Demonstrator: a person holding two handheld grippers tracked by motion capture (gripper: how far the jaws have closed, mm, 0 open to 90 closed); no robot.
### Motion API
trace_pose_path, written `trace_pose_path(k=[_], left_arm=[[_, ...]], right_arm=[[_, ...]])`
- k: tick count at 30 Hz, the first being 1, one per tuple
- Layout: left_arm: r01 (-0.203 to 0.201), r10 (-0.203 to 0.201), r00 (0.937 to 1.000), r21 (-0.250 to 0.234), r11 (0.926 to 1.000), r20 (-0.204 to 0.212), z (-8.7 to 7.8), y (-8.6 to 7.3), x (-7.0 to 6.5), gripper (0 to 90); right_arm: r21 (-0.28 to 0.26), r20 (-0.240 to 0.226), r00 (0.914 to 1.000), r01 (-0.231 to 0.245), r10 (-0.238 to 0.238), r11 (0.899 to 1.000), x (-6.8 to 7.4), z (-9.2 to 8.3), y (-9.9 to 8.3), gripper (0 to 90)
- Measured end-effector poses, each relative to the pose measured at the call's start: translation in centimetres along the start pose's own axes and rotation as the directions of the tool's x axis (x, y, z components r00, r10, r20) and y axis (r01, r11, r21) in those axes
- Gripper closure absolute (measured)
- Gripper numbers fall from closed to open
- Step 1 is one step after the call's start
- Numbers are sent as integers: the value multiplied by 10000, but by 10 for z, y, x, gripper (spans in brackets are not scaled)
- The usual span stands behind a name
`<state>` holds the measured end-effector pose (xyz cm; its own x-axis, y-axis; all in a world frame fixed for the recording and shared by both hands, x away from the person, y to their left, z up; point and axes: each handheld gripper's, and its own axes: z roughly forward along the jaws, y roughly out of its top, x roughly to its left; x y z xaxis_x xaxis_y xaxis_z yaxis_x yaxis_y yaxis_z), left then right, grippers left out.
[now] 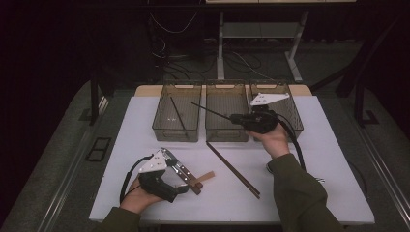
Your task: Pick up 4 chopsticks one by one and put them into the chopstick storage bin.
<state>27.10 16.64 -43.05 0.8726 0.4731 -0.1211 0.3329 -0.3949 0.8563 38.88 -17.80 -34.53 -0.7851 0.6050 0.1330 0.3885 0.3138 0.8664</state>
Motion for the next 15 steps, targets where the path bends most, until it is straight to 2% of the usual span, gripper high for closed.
trace_pose_path(k=[15], left_arm=[[1,-1,10000,-70,10000,61,-1,1,0,0]], right_arm=[[142,276,9996,-87,83,9999,3,40,35,855]])
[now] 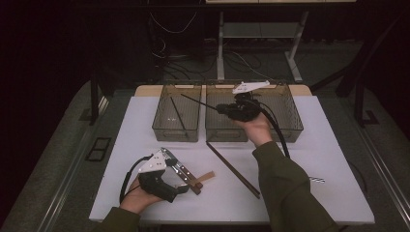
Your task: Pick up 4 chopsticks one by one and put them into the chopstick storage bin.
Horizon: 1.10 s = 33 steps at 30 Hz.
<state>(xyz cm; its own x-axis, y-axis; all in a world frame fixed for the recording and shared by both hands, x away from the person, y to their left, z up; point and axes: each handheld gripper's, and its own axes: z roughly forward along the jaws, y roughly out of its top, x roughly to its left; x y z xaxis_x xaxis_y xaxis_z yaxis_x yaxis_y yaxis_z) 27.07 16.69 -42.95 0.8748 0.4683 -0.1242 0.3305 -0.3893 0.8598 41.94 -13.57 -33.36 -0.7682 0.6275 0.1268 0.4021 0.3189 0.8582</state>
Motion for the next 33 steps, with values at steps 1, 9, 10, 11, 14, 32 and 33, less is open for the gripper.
trace_pose_path(k=[1,9,10,11,14,32,33], left_arm=[[-5,5,10000,-6,10000,3,0,0,0,0],[-78,78,10000,-48,10000,31,0,0,0,0],[-86,86,10000,-32,10000,47,0,0,0,0],[-101,101,9999,-28,9999,50,0,1,0,0],[-107,108,9999,-52,9999,72,0,1,0,0],[-168,169,9997,-70,9998,179,0,1,1,0],[-176,178,9997,-67,9998,178,0,1,1,0]], right_arm=[[15,19,10000,18,-18,10000,0,3,2,855],[162,269,9995,-162,158,9997,0,27,13,856],[164,275,9994,-197,193,9997,0,31,14,855],[197,303,9993,-203,197,9996,0,35,15,856],[345,390,9991,-160,147,9993,1,44,20,856],[1070,1170,9921,-585,458,9925,2,103,25,855],[1122,1207,9917,-573,436,9920,3,106,25,855]])
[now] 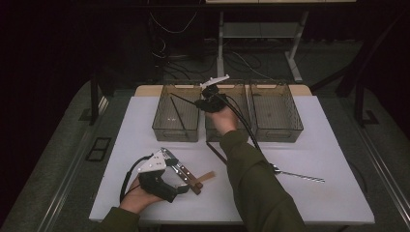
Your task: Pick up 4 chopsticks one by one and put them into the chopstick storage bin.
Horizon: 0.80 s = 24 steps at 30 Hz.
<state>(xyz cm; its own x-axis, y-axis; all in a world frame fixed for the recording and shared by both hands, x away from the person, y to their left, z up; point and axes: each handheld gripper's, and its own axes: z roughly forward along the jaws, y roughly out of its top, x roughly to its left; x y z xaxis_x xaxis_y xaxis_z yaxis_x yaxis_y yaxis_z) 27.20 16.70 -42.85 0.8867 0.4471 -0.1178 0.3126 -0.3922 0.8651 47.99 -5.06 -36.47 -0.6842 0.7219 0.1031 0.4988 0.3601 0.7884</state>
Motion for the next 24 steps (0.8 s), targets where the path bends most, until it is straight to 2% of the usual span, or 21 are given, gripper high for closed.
trace_pose_path(k=[15,24], left_arm=[[-16,16,10000,105,9999,40,1,0,-1,0],[-22,21,10000,121,9999,68,1,0,-1,0]], right_arm=[[385,193,9998,-39,32,9993,17,27,10,855],[493,167,9999,-52,44,9988,21,35,8,854]])
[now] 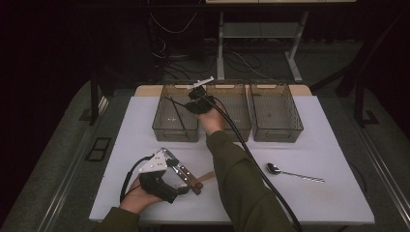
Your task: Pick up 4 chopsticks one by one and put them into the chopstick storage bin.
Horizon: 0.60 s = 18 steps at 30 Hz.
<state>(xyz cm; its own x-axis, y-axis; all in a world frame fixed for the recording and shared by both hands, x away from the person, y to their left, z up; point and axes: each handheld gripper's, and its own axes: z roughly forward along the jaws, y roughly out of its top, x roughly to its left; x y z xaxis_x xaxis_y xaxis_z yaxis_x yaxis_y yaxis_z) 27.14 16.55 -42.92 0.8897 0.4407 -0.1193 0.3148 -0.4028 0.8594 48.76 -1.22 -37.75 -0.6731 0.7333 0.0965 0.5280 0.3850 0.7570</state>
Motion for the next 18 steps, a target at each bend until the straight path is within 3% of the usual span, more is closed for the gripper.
trace_pose_path(k=[4,10,18], left_arm=[[5,-5,10000,-12,10000,7,0,0,0,0],[17,-17,10000,-17,10000,15,0,0,0,0],[18,-18,10000,25,10000,-8,-1,0,1,0]], right_arm=[[92,47,10000,79,-79,9999,3,3,0,847],[6,91,9998,180,-180,9998,2,0,1,728],[11,-570,9983,-111,112,9999,-5,-12,2,582]])
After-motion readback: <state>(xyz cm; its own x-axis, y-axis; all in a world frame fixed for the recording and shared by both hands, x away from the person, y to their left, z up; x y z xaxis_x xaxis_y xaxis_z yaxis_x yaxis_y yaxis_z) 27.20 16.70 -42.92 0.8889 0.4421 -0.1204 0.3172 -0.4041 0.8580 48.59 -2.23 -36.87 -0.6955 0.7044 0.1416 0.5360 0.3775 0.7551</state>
